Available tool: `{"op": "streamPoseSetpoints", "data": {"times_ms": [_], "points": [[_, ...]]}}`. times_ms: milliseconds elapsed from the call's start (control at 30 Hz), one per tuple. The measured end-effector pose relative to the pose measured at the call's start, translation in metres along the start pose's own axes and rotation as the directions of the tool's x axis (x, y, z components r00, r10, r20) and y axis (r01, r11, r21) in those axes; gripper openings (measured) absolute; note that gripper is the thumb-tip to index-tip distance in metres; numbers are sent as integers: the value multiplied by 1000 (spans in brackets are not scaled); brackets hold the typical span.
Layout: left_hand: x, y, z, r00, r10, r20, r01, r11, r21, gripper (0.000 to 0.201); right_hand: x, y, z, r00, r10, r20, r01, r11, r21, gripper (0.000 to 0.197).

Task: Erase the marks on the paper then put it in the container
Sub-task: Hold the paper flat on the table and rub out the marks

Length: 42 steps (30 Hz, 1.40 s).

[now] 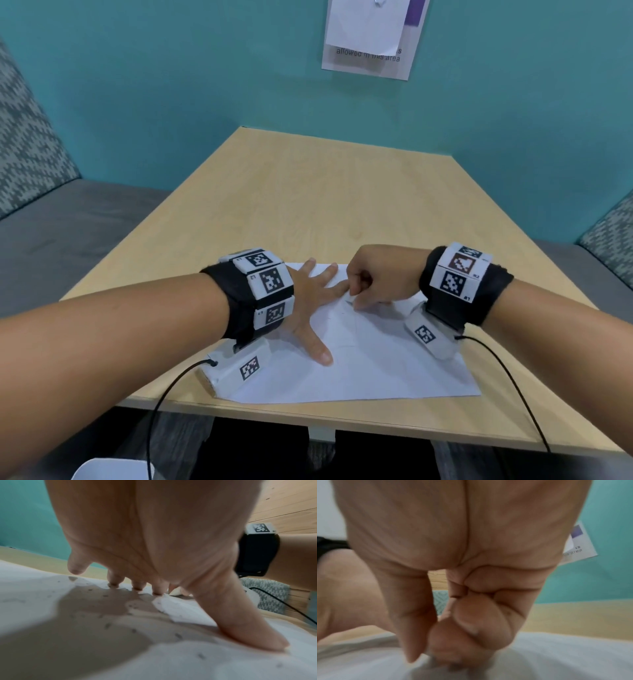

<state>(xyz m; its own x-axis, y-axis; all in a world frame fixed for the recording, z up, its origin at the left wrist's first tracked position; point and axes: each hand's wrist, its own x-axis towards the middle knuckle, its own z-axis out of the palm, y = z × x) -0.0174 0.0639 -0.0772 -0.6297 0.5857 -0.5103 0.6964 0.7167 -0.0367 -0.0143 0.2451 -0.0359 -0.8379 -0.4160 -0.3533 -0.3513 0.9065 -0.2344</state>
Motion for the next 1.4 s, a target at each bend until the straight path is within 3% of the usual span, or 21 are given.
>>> {"op": "streamPoseSetpoints", "data": {"times_ms": [167, 333, 467, 633, 800, 933, 1100, 1267, 1400], "points": [[2, -2, 2, 1000, 26, 2, -26, 999, -41, 111, -17, -27, 23, 977, -161, 137, 159, 987, 23, 15], [1, 0, -1, 1000, 1, 13, -1, 1000, -23, 121, -11, -11, 9, 998, -42, 37, 43, 998, -37, 15], [2, -3, 2, 1000, 21, -2, -21, 1000, -17, 117, -24, -31, 26, 982, -138, 132, 143, 989, -32, 13], [2, -3, 5, 999, 12, -41, -13, 1000, -25, 125, -13, -5, 6, 999, -37, 26, 38, 998, -56, 13], [0, -4, 3, 1000, 19, -23, -21, 999, -50, 119, -19, -21, 19, 985, -134, 108, 136, 991, -12, 12], [1, -2, 3, 1000, -5, -25, 4, 1000, -25, 126, -7, 0, 2, 1000, 5, -9, -5, 1000, -29, 12], [0, -3, 2, 1000, 15, -18, -16, 999, -35, 119, -20, -21, 21, 985, -130, 111, 132, 991, -16, 11], [-3, 1, -3, 1000, -12, 3, 12, 1000, -24, 124, -7, 0, 4, 1000, -25, 6, 25, 999, -23, 12], [-3, -1, -1, 1000, 5, -5, -5, 999, -42, 120, -16, -17, 19, 989, -116, 95, 117, 993, -9, 15]]}}
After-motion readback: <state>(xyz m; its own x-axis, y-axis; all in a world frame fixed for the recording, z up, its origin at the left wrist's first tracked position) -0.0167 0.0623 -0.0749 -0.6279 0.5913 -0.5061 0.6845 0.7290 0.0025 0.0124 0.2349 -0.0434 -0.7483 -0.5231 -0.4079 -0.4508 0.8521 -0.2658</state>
